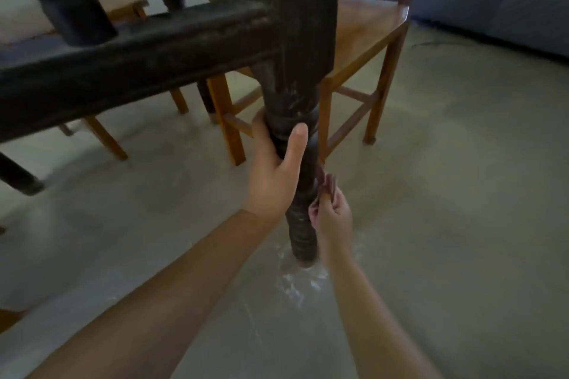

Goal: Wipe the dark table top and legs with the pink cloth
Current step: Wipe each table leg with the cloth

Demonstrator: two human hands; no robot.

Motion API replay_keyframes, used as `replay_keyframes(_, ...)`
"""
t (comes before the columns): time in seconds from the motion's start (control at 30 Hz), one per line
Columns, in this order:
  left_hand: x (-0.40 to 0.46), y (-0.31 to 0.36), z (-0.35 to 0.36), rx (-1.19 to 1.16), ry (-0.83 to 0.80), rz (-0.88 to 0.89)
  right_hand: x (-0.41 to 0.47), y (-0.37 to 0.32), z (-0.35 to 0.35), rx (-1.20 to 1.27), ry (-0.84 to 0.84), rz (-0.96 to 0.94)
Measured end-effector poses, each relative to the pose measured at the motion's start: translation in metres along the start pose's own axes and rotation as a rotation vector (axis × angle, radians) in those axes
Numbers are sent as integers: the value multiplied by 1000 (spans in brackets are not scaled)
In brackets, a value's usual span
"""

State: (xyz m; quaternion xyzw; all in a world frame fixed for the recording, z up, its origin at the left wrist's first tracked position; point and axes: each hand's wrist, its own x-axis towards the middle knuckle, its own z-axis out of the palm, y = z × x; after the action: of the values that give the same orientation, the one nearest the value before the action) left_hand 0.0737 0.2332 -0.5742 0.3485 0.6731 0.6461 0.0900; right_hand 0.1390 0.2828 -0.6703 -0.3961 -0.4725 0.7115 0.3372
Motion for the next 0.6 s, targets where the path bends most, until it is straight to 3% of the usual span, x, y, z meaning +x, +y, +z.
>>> replay_keyframes(0.07, -1, 5, -3, 1, -21, -12, 2, 7, -10, -60, 0, 147)
replay_keyframes(0.13, 2, 8, -7, 0, -54, -29, -1, -2, -9, -41, -5, 153)
replay_keyframes(0.3, 16, 16, -17, 38, -170, -76, -13, -58, 13, 17, 13, -274)
replay_keyframes(0.4, 19, 24, -22, 32, -210, -101, -16, -38, 14, -107, 1, -321)
replay_keyframes(0.47, 19, 27, -24, 36, -212, -115, -7, 10, -1, -207, 24, -158)
replay_keyframes(0.6, 18, 29, -23, 41, -209, -130, 11, 94, -44, -332, 57, 367)
